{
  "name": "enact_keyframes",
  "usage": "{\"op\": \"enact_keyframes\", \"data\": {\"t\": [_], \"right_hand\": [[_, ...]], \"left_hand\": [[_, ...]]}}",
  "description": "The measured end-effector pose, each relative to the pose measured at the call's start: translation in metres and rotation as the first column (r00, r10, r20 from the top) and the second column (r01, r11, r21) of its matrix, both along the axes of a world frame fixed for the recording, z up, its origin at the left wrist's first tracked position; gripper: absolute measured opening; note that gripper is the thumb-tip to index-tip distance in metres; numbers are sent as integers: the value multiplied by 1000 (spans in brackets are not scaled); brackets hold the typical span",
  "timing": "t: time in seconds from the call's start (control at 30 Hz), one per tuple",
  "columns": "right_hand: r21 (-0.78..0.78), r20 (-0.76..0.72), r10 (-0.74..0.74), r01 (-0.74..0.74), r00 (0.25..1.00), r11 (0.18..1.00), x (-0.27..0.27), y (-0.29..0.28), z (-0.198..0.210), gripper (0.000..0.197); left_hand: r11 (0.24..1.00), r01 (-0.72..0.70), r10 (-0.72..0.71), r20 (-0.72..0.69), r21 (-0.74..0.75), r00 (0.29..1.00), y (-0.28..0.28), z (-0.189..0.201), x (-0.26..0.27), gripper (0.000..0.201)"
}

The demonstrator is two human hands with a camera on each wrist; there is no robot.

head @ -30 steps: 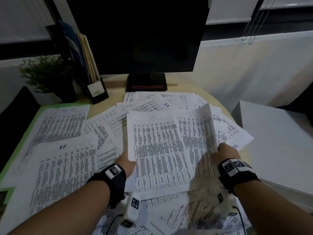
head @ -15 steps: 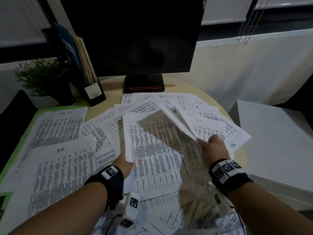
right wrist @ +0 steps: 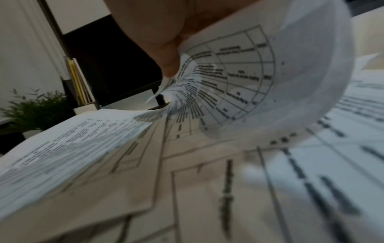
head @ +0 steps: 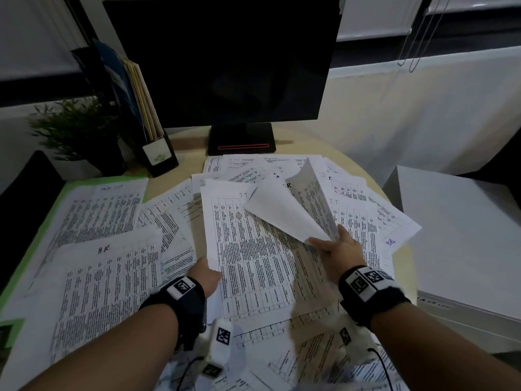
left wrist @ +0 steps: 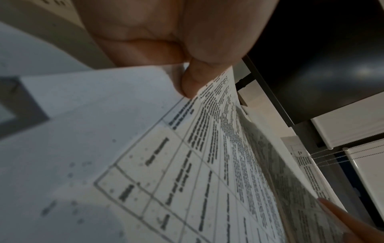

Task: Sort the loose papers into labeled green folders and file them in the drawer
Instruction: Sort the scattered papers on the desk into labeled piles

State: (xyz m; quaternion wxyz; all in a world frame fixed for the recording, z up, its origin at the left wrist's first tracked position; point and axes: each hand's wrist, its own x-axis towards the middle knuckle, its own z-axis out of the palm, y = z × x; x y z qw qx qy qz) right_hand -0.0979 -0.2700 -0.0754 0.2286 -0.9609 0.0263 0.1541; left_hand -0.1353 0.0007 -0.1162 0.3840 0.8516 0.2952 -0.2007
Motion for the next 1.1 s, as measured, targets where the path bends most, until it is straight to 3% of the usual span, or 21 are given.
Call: {"op": "enact_keyframes", "data": {"t": [0.13, 0.23, 0.3, 0.4, 0.5, 0.6, 0.67, 0.77, 0.83, 0.87, 0.93, 1.0, 1.03, 1.1], "right_hand": [[-17, 53, -117, 118, 992, 993, 10, -14, -4, 34], [-244, -6, -201, 193, 980, 950, 12, -25, 1, 33], [-316, 61, -187, 196, 981, 928, 12, -26, 8, 31], [-85, 67, -204, 209, 977, 974, 19, -23, 14, 31], [232, 8, -281, 272, 960, 934, 24, -20, 15, 30], [514, -86, -315, 313, 945, 799, 19, -14, 20, 20], [626, -156, -316, 341, 936, 701, 15, -10, 22, 20], [729, -235, -308, 377, 922, 571, 13, -8, 18, 17], [745, -318, -299, 432, 900, 508, 15, -6, 16, 18], [717, -357, -290, 459, 888, 525, 17, -5, 14, 31], [554, -313, -274, 410, 909, 725, 17, -5, 15, 52], [403, -209, -236, 304, 949, 863, 16, -10, 7, 37], [325, -190, -242, 293, 952, 899, 14, -13, 7, 26], [185, -209, -299, 337, 931, 923, 16, -23, -2, 20]], "left_hand": [[1000, -17, 17, -5, -20, 1000, -3, 5, -2, 45], [997, -41, 42, 15, -62, 999, -2, 6, -4, 44], [995, -47, 50, 28, -90, 998, -1, 6, -5, 41], [985, -41, 54, 75, -166, 996, -2, 9, -8, 37], [964, -67, 99, 112, -257, 989, -3, 11, -7, 33], [954, -68, 112, 136, -293, 984, -3, 12, -5, 32], [934, -81, 154, 187, -349, 970, -4, 19, -5, 50], [861, -134, 286, 251, -490, 925, -5, 32, -2, 63], [860, -116, 281, 272, -497, 920, -8, 40, 2, 69], [873, -92, 253, 283, -479, 925, -11, 44, 4, 72], [905, -38, 177, 294, -424, 939, -17, 48, 7, 76], [921, -18, 134, 275, -389, 952, -22, 50, 9, 78], [926, -26, 130, 253, -376, 959, -23, 50, 10, 79], [949, -55, 115, 179, -311, 977, -20, 47, 16, 84]]}}
